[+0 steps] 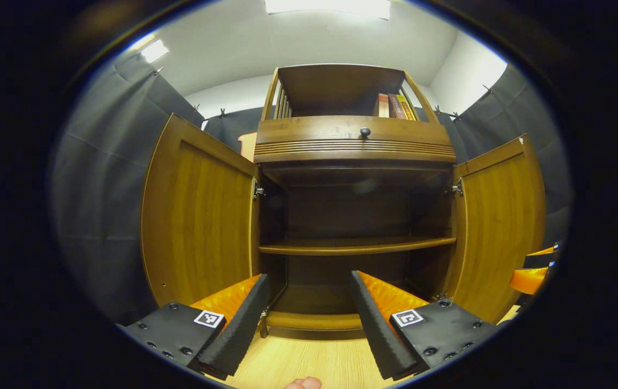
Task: Open the right door of the double-door shoe cabinet with the right hand, and open the left door with the left hand.
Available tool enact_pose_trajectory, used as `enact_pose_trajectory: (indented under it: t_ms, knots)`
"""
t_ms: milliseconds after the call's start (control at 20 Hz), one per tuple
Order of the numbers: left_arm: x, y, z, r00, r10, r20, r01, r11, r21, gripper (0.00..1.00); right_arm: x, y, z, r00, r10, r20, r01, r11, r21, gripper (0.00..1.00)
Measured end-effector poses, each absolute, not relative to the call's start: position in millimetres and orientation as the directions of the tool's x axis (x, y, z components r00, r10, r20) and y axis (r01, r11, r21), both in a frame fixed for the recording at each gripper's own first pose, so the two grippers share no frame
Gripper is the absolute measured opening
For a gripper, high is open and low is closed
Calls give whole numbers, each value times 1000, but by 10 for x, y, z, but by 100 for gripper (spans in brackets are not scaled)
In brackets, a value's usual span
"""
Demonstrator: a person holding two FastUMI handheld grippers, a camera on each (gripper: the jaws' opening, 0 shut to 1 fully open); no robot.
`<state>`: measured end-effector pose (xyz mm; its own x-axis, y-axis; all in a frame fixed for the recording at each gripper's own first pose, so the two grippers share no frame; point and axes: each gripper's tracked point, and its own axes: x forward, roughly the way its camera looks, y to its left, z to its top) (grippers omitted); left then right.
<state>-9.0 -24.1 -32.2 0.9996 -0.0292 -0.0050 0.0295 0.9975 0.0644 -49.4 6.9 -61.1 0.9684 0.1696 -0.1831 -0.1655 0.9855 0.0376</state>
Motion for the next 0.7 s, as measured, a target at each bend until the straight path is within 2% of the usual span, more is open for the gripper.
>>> enact_pose_trajectory:
  t_ms: [700]
  knots:
    - [-135, -218, -317, 999, -33, -9, 33, 997, 70, 96, -534, 101, -649, 966, 172, -190, -170, 985, 30, 83]
